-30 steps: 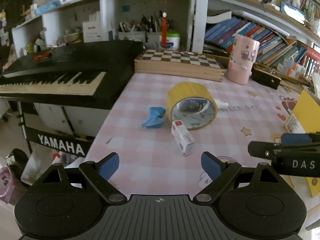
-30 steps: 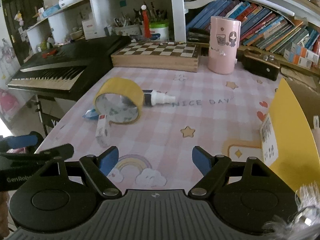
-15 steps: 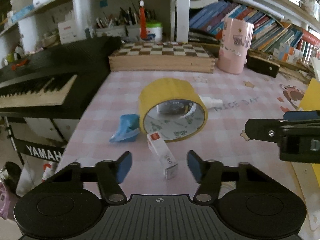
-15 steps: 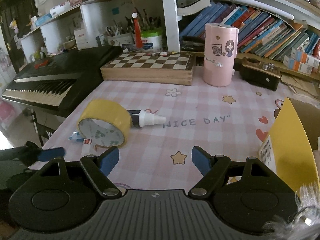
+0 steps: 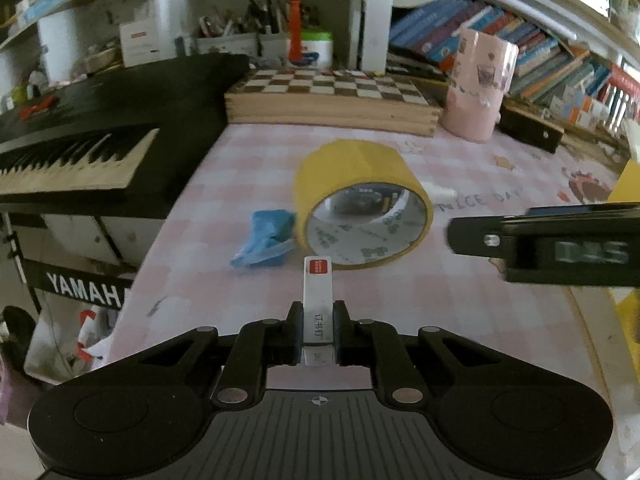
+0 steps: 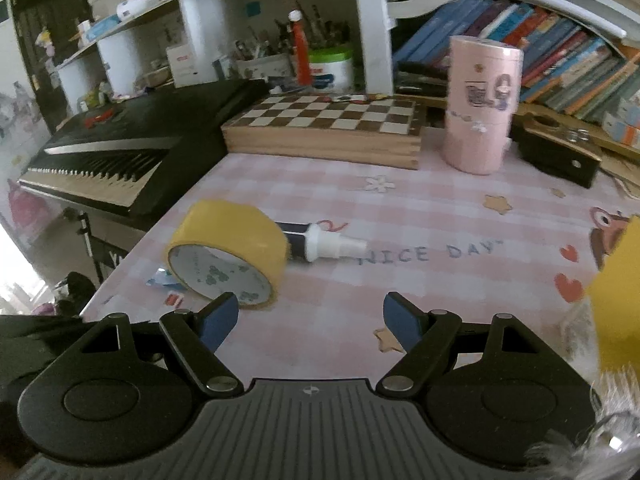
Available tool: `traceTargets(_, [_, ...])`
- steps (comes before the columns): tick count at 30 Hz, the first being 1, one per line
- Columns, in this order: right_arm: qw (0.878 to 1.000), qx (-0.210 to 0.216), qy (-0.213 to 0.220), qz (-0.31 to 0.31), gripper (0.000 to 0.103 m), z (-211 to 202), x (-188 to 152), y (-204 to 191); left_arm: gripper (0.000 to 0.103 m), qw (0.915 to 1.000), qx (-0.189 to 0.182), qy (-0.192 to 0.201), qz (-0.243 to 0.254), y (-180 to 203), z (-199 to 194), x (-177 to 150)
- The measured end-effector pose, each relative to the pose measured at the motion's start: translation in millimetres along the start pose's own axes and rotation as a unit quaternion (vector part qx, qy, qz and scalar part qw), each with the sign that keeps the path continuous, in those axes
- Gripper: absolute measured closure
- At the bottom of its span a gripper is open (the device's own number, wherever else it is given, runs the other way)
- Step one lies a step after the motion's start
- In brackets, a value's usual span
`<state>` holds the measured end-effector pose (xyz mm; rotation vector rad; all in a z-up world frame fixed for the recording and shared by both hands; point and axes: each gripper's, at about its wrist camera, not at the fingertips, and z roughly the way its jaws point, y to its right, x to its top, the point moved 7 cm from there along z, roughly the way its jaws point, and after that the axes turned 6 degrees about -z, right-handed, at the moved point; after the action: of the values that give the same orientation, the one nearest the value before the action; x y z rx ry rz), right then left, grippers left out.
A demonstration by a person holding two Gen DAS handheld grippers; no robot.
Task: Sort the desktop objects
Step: 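Grasp the small white-red box with the left gripper while the right gripper grasps the yellow tape roll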
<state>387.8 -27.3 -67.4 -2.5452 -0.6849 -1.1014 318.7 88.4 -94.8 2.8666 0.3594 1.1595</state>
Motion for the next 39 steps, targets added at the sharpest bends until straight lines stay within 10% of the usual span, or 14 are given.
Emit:
traceTargets(12, [0.998, 0.016, -0.005, -0.065, 0.040, 51.7, 16.4, -26.9, 0.090, 0.9991, 0.010, 0.004, -0.041, -29.4, -30.1, -3.1])
traceTargets(20, [0.998, 0.023, 0.005, -0.061, 0.088, 54.4, 25.5, -24.6, 0.090, 0.9988, 0.009, 0.015, -0.046, -32.2, -40.7, 0.6])
traceTargets(39, [1.000, -0.006, 0.021, 0.001, 0.093, -39.4, -2.4, -13.9, 0.090, 0.9963, -0.070, 0.046, -0.016, -15.0, -77.2, 1.0])
